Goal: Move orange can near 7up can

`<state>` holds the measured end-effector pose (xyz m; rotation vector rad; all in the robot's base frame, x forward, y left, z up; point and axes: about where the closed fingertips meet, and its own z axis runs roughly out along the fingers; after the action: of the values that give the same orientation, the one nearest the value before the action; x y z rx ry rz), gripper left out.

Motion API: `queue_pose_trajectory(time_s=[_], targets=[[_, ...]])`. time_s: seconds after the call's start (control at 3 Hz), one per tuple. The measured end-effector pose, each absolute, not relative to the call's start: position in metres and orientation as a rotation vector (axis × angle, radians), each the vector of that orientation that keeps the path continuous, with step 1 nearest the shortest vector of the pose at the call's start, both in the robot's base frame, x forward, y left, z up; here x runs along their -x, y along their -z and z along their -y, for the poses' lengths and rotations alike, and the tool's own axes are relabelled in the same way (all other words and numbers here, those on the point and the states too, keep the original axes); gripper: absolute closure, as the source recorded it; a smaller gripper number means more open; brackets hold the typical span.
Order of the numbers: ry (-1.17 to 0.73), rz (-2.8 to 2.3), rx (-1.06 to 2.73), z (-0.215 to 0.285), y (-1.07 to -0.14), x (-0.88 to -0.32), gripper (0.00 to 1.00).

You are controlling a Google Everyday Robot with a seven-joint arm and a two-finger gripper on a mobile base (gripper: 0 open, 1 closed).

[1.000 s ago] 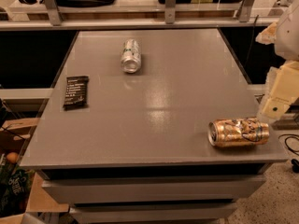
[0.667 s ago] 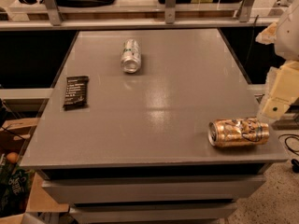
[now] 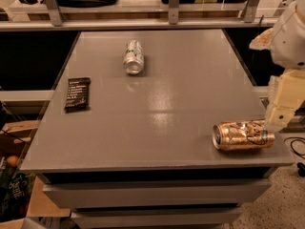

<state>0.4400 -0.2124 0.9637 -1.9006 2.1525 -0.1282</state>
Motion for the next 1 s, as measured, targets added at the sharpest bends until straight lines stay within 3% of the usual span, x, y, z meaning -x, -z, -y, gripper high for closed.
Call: queue_pose_trajectory(time_s=[1.0], targets=[[0.085,-2.111,2.138,0.215,-0.885,-0.438,0.00]])
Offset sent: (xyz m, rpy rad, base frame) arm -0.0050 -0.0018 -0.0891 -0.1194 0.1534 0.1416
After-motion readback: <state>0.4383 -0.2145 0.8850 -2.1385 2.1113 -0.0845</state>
